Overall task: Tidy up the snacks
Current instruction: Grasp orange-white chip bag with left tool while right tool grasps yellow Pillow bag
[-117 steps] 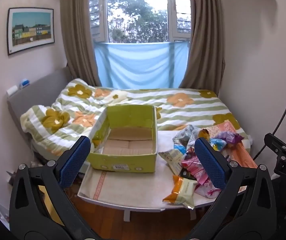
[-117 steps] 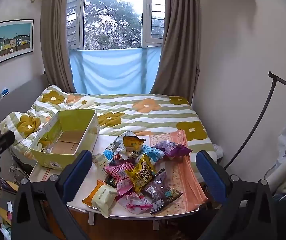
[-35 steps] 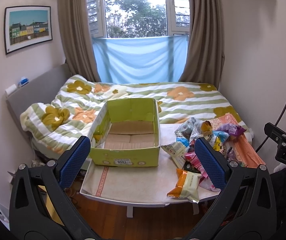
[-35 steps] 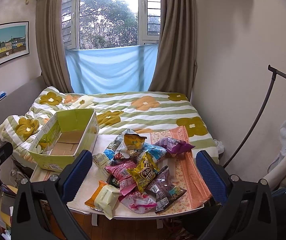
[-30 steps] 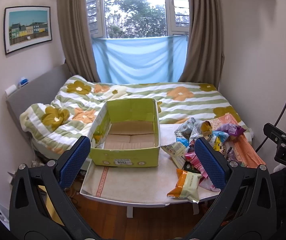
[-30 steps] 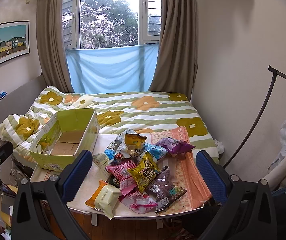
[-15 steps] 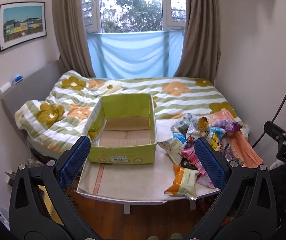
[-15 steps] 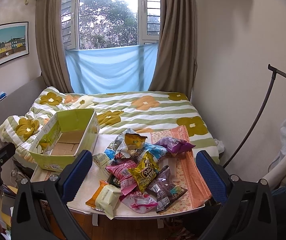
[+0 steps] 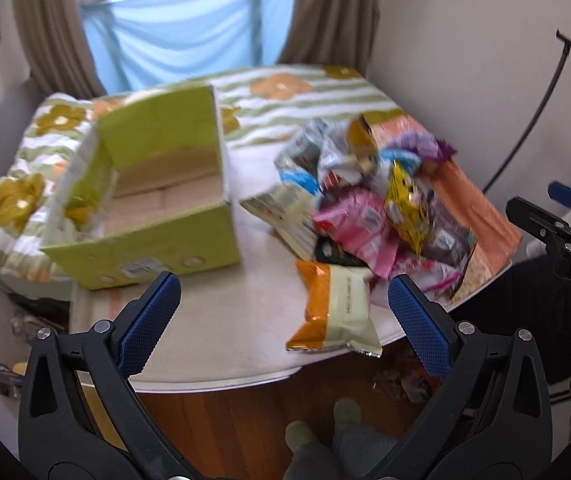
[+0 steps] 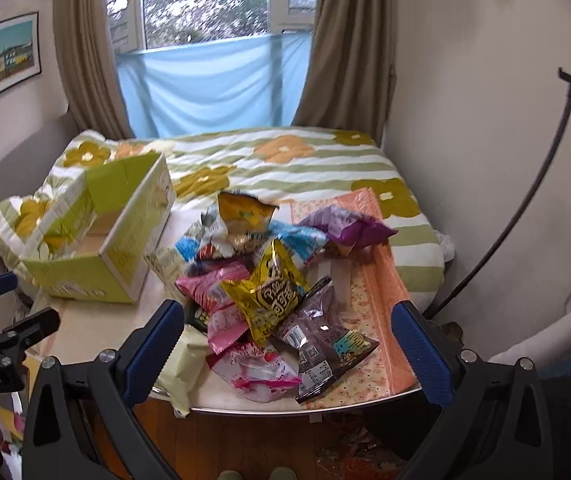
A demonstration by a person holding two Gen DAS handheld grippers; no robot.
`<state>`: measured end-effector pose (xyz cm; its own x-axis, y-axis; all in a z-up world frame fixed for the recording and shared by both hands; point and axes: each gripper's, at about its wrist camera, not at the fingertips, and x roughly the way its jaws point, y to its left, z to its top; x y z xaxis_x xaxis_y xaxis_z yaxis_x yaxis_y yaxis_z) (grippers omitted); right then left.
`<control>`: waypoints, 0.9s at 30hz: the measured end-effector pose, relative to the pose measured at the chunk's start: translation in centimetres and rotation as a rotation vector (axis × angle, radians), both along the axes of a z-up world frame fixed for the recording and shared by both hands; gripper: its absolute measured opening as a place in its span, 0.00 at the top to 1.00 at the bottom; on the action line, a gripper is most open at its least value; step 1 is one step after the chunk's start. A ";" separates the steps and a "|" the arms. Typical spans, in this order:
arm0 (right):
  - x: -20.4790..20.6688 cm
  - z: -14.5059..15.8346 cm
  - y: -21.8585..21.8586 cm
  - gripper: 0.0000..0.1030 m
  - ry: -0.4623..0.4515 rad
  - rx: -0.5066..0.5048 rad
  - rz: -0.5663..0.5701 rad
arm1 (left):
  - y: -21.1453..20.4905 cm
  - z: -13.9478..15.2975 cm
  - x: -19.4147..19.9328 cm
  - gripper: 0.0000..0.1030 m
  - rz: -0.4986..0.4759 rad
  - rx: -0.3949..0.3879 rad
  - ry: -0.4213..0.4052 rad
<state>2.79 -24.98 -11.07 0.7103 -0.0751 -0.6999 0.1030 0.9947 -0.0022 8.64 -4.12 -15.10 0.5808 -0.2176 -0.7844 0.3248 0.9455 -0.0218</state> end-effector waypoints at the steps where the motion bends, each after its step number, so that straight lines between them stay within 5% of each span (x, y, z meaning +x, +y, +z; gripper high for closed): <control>1: 0.5 -0.9 -0.2 0.00 0.009 -0.008 0.024 | -0.5 -1.0 0.4 0.00 -0.004 0.004 0.025; 12: 7.0 -8.7 -0.8 0.00 0.101 -0.026 0.238 | -5.1 -10.7 3.7 0.00 0.010 0.010 0.242; 20: 10.6 -11.6 -0.1 0.00 0.116 -0.040 0.343 | -6.1 -14.0 5.2 0.01 0.037 0.031 0.321; 27: 12.5 -13.1 -0.3 0.19 0.144 -0.056 0.400 | -6.4 -15.6 5.4 0.29 0.022 0.008 0.381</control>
<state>15.27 -25.30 -24.14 0.5864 0.1462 -0.7967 -0.2965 0.9541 -0.0431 14.02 -10.54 -30.68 0.2517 -0.2011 -0.9467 0.2748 0.9528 -0.1293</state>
